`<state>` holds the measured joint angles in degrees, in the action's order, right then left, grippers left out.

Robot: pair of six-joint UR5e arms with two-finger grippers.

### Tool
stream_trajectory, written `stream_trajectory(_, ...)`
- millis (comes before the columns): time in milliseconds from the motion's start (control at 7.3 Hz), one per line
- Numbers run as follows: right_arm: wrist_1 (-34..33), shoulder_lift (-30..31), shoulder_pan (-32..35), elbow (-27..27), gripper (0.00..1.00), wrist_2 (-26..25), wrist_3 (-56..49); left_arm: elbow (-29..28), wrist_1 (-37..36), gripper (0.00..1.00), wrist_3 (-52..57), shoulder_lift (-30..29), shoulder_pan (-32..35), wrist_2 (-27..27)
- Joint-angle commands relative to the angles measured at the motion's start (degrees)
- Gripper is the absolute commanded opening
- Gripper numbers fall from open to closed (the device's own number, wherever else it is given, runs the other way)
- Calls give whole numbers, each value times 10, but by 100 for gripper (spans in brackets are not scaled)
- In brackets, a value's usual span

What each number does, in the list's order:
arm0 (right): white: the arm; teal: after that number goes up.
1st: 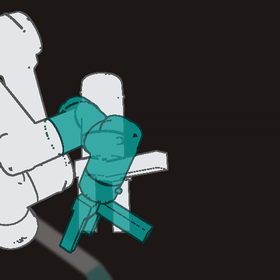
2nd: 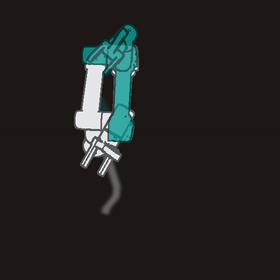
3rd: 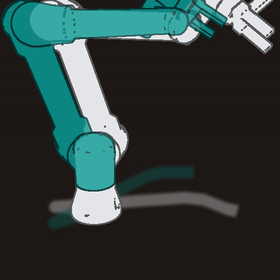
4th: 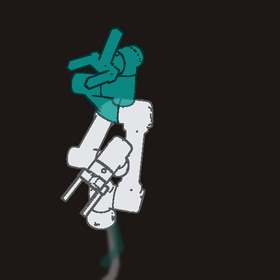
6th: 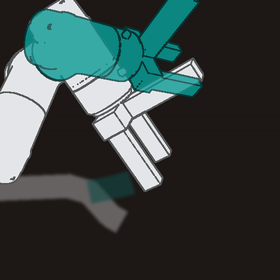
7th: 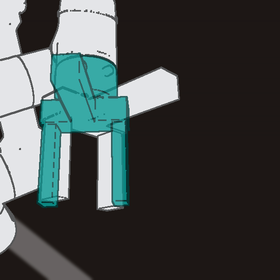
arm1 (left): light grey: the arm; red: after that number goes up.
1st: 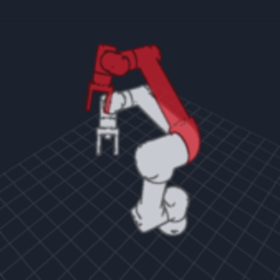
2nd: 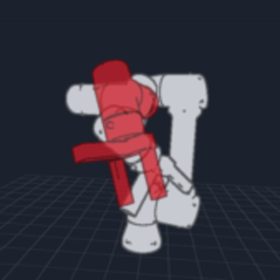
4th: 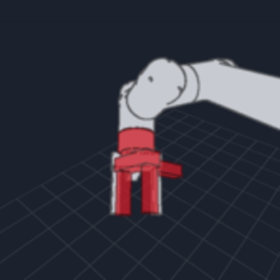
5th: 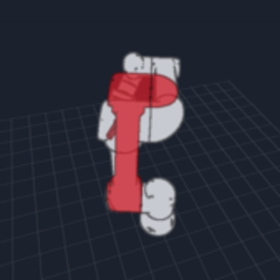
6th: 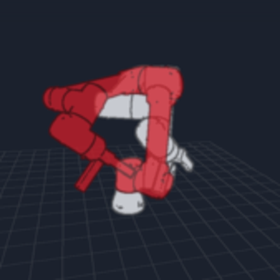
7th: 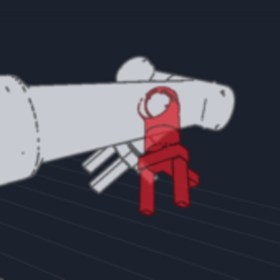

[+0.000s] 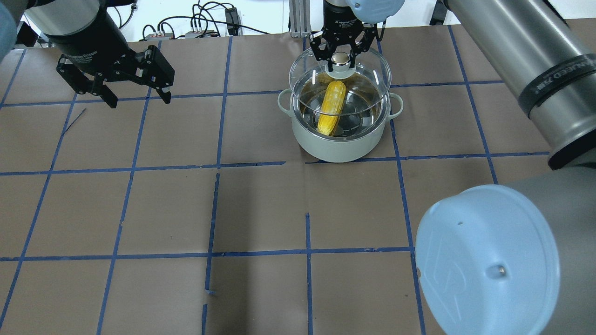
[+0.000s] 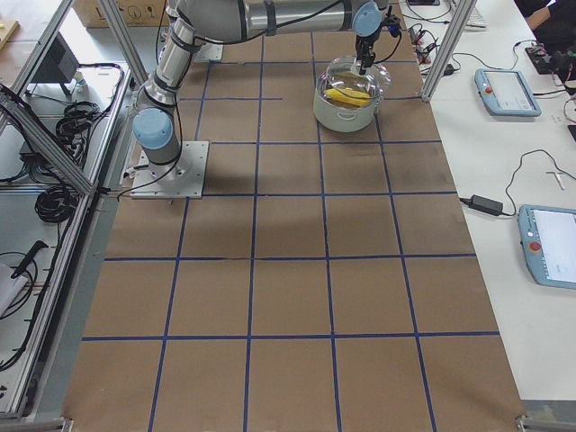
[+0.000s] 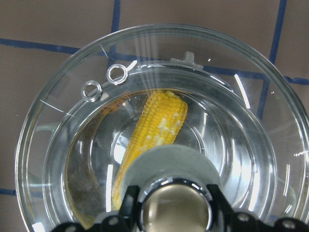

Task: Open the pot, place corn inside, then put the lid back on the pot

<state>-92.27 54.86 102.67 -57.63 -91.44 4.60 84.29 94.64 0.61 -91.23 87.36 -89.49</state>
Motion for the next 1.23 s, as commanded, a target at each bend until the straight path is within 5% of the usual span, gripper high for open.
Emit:
stream_trajectory(0,2,12,2,-10,21,0,0,1,0,100,0,0,0,-1)
stream_trajectory(548,-102,76,1,-155,21,6,-2,1,-1,100,-1,0,0,0)
stream_trajectory(1096,-120,67,2,-159,21,6,3,1,-1,100,-1,-1,0,0)
